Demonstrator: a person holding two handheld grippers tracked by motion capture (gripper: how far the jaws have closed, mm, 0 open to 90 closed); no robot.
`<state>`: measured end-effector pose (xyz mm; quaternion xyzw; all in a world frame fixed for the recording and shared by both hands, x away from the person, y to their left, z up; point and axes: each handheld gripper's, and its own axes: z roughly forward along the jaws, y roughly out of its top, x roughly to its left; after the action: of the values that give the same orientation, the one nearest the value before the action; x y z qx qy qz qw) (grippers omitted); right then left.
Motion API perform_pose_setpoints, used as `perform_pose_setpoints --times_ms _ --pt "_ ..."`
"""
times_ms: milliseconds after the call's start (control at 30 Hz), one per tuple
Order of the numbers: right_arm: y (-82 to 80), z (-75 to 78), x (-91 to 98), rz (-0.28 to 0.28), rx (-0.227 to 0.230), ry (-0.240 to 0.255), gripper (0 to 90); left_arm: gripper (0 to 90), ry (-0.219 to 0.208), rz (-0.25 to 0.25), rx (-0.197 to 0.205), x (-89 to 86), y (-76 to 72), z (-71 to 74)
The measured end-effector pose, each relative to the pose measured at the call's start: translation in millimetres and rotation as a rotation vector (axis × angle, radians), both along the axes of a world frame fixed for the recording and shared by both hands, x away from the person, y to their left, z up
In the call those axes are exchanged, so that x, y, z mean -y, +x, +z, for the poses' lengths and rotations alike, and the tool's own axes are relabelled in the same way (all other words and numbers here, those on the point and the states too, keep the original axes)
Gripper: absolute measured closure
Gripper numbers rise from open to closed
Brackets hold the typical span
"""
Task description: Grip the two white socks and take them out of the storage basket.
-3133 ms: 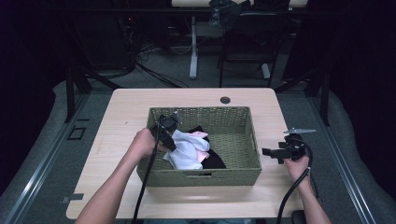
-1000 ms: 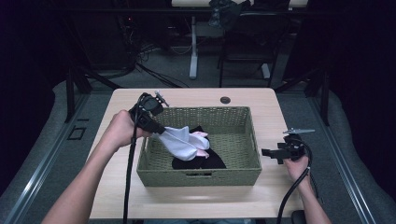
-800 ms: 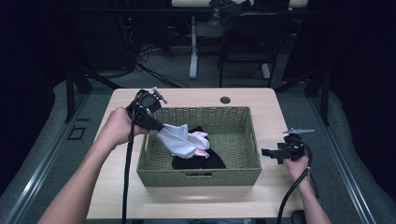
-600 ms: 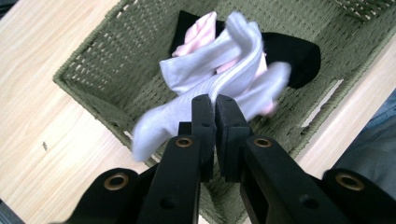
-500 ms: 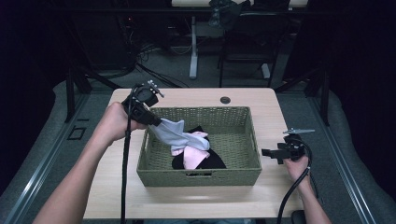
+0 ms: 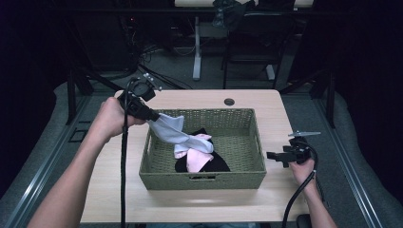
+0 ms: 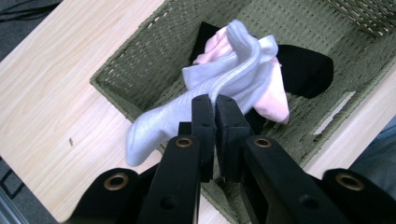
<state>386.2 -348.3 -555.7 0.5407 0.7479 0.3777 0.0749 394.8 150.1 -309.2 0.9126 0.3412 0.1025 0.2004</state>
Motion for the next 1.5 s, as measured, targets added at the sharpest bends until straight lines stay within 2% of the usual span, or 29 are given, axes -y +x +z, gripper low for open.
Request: perform_pose_setpoints --times_ms 133,233,333,600,933,1167,1367,1500 --pt "1.0 -0.5 -0.6 0.014 -0.002 -0.001 2.1 87.6 -0.018 0.028 0.012 -7.8 1.2 2.8" --pt "0.4 0.3 -0.5 0.015 -0.002 -0.006 2.1 87.6 -0.017 0.048 0.017 -15.0 1.6 5.7" --pt "0.6 -0.9 -0.2 0.009 -0.006 -0.001 2.1 87.6 -0.039 0.075 0.024 -26.0 1.9 10.6" --pt "1.9 -1.5 -0.9 0.017 -0.012 -0.007 2.1 87.6 -0.059 0.146 0.061 -53.8 0.7 22.1" --pt "0.6 -1.3 -1.1 0.005 -0.012 -0.008 2.1 87.5 -0.089 0.243 0.090 -91.3 -4.9 24.3" --pt "0.7 -1.8 -0.6 0.004 -0.012 0.000 2.1 87.5 -0.082 0.299 0.090 -111.6 -7.7 16.0" --pt "0.6 -1.6 -0.7 0.007 -0.011 -0.007 2.2 87.4 -0.078 0.352 0.071 -127.8 -5.7 -4.0" --pt "0.1 -1.5 -0.3 0.008 -0.012 -0.004 2.1 87.4 -0.082 0.408 0.070 -137.1 -5.0 -17.8"
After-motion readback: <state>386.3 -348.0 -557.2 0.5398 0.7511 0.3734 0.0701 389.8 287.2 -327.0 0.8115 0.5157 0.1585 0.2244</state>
